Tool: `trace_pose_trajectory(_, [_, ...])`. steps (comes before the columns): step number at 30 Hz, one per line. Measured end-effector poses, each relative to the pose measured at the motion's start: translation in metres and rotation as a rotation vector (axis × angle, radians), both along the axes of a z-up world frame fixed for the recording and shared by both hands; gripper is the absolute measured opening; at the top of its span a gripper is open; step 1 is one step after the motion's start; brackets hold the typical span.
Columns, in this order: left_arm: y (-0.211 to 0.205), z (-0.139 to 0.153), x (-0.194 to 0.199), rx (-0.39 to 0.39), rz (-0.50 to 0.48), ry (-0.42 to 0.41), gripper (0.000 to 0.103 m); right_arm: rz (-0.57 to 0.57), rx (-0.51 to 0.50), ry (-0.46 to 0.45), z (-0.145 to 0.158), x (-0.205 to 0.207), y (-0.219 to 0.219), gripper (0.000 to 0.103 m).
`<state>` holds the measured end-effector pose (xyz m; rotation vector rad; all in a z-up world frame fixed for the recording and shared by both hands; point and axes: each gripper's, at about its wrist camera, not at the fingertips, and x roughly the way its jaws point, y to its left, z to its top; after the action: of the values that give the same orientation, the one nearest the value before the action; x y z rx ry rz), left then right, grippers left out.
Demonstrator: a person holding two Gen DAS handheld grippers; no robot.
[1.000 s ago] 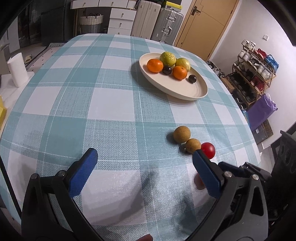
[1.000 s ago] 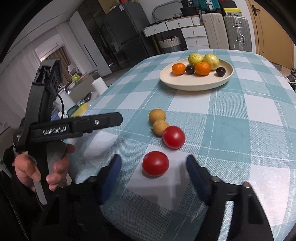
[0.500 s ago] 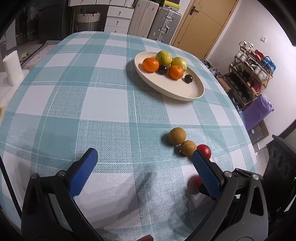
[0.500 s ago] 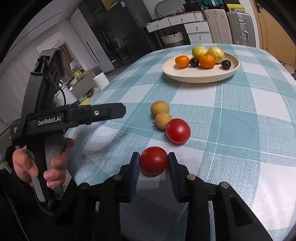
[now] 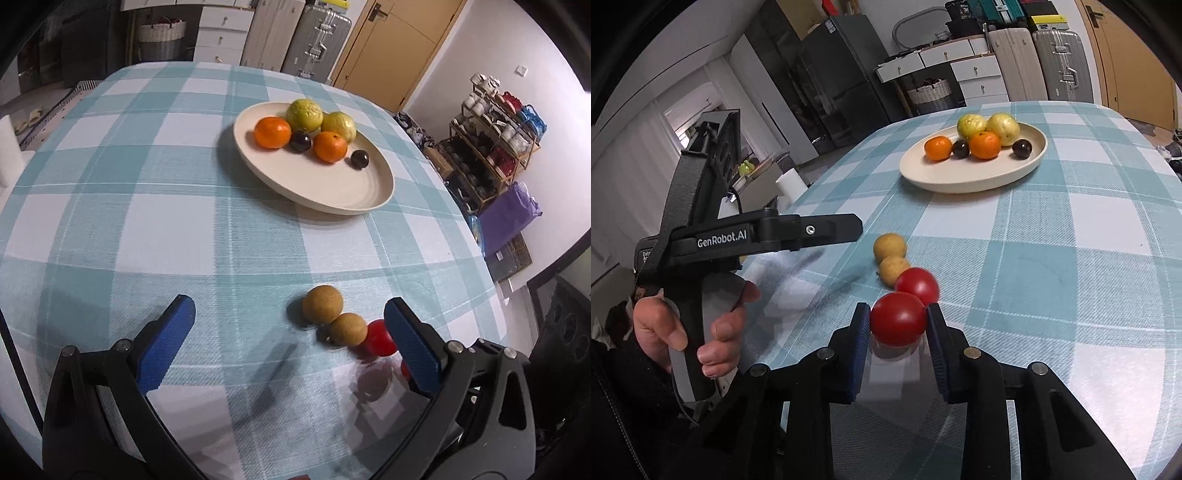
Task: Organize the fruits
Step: 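Grasp a red tomato with the right tool while the left tool grasps a brown kiwi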
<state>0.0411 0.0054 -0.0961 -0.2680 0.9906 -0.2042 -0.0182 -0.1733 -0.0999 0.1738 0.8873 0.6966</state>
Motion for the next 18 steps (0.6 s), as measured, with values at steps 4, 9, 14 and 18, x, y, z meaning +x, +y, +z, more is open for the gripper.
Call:
trace_pose_trajectory(4, [-0.004, -0.004, 0.011, -0.019, -0.004, 0.034, 0.1, -0.012, 0.009, -0.016, 0.005, 0.005, -0.008, 0.031])
trace_pose_trajectory(9, [-0.011, -0.005, 0.025, -0.008, -0.024, 0.073, 0.09, -0.027, 0.034, -0.009, 0.006, 0.013, -0.017, 0.031])
trace_pose_trajectory(14, [-0.022, -0.007, 0.033, 0.013, -0.069, 0.142, 0.074, -0.032, 0.049, -0.006, 0.006, 0.019, -0.022, 0.031])
trace_pose_trajectory(18, [-0.029, -0.01, 0.038, 0.028, -0.088, 0.164, 0.057, -0.034, 0.066, -0.005, 0.006, 0.023, -0.026, 0.031])
